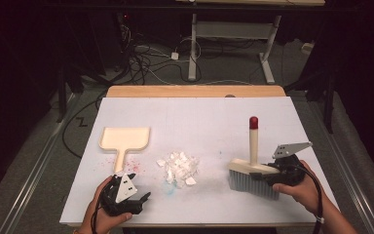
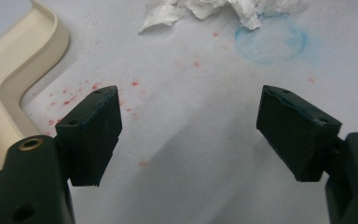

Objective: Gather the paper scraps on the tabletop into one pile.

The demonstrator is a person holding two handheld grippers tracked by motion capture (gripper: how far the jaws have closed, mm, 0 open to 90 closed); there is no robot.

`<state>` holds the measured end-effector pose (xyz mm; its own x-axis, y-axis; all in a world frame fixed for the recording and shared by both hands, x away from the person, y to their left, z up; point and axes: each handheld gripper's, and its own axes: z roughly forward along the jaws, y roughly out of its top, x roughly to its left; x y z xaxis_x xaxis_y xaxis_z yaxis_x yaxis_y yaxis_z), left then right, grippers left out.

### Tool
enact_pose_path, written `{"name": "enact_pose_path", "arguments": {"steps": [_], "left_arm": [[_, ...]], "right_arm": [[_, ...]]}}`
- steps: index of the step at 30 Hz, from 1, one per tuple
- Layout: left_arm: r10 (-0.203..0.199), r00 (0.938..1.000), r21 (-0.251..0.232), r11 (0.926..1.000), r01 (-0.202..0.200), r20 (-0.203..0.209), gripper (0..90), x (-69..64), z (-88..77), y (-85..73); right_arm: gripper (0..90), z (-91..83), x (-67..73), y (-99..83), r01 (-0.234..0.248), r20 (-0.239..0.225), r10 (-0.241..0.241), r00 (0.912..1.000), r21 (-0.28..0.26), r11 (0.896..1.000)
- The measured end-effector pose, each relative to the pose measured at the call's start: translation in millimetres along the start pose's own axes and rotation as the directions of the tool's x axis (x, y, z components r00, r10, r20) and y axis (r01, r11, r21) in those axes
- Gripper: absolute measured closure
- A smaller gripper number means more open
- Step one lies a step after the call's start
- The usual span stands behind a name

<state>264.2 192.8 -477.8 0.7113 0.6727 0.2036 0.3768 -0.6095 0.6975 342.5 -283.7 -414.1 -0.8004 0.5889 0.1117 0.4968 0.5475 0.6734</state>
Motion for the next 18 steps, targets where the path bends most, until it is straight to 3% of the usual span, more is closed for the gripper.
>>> {"name": "enact_pose_path", "arguments": {"steps": [3,6,7,8,9,10,11,12,14,16,17,18], "left_arm": [[0.004,1.0,0.005,1.0,-0.004,0.005,21.5,-0.5,1.5,-0.1],[0.002,1.0,0.004,1.0,-0.002,0.008,21.5,-0.1,2.1,0.1],[0.01,0.9999,-0.002,0.9999,-0.01,0.004,21.5,0.5,2.2,0.4],[0.011,0.9999,-0.002,0.9999,-0.011,0.002,21.5,0.6,2.2,0.8],[0.001,1.0,0.001,1.0,-0.001,0.005,21.6,0.1,1.7,1.0],[-0.002,1.0,-0.006,1.0,0.002,0.003,21.5,0.3,1.2,1.3],[-0.003,1.0,-0.008,1.0,0.003,0.001,21.5,0.5,0.8,1.5],[-0.001,1.0,-0.009,1.0,0.001,-0.006,21.5,0.7,0.3,1.6],[-0.004,0.9999,-0.014,0.9999,0.004,-0.012,21.5,0.5,-0.5,1.3],[-0.003,0.9998,-0.014,0.9999,0.002,-0.018,21.5,-0.5,-1.2,0.6],[0.0,0.9998,-0.012,0.9999,0.0,-0.021,21.5,-0.7,-1.8,0.2],[-0.002,0.9998,-0.015,0.9999,0.002,-0.022,21.4,-0.9,-2.5,-0.1]], "right_arm": [[49.5,7.7,-8.9,9.6,0.02,0.108,-0.023,0.9939,0.022,1.0],[39.4,8.6,-19.8,16.5,0.015,0.158,-0.016,0.9873,0.008,1.0],[46.0,7.0,-22.9,19.5,0.036,0.22,-0.033,0.9751,-0.012,0.999],[45.5,5.8,-23.8,20.9,0.055,0.272,-0.044,0.9614,-0.032,0.998],[44.3,3.9,-25.4,21.9,0.072,0.298,-0.053,0.9531,-0.054,0.996],[40.7,2.2,-25.8,21.9,0.073,0.313,-0.045,0.9486,-0.078,0.994],[38.4,1.1,-24.8,20.9,0.076,0.309,-0.041,0.9501,-0.102,0.992],[36.6,-0.1,-21.7,19.2,0.098,0.319,-0.054,0.9462,-0.124,0.987],[33.2,-2.8,-12.7,12.9,0.157,0.37,-0.086,0.9249,-0.165,0.974],[29.7,-7.8,-4.2,4.1,0.193,0.373,-0.105,0.922,-0.208,0.959],[27.4,-10.7,-0.3,-0.8,0.206,0.389,-0.104,0.9152,-0.232,0.951],[26.8,-13.6,3.0,-6.0,0.2,0.384,-0.088,0.9191,-0.261,0.944]]}}
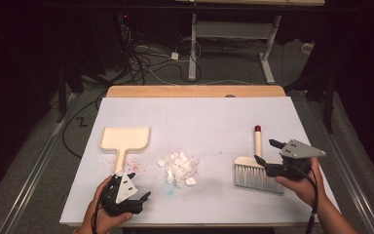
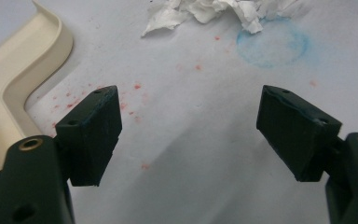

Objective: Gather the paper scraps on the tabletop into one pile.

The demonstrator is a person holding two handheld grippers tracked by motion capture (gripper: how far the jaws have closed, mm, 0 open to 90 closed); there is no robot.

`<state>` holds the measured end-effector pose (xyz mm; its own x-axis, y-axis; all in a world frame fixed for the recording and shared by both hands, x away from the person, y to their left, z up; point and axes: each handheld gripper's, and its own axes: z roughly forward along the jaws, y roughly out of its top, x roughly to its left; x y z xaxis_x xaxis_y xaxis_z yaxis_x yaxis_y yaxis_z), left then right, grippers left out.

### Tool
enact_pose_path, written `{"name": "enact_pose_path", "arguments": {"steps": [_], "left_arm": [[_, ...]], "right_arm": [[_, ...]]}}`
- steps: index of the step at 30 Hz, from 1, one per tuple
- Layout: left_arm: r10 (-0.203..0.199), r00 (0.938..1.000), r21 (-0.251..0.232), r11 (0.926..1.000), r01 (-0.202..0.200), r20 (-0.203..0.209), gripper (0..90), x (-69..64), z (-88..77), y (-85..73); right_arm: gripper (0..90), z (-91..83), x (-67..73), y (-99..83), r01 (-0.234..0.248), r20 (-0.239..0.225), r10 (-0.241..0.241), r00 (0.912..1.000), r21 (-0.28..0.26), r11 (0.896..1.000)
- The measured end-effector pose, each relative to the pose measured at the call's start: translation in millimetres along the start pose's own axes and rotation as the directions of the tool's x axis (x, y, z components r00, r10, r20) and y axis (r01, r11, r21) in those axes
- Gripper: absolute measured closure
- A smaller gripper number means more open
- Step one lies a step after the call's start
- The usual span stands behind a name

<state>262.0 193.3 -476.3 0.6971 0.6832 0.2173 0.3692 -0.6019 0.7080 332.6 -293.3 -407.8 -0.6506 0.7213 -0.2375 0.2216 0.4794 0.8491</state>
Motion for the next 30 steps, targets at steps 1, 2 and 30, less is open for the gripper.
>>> {"name": "enact_pose_path", "arguments": {"steps": [1,2,30], "left_arm": [[-0.002,1.0,-0.005,1.0,0.002,-0.002,21.4,-0.2,-0.9,-0.1],[-0.002,1.0,-0.01,1.0,0.002,-0.009,21.3,-0.6,-1.9,-0.1],[0.026,0.9984,-0.029,0.9992,-0.027,-0.051,18.7,2.9,1.1,7.6]], "right_arm": [[26.3,-4.6,2.2,-3.0,-0.012,-0.007,0.012,0.9999,-0.019,1.0],[25.0,-8.8,5.0,-5.2,-0.013,0.008,0.014,0.9999,-0.037,0.999],[21.8,-35.5,28.2,-26.0,0.024,0.107,-0.018,0.9941,-0.058,0.998]]}}
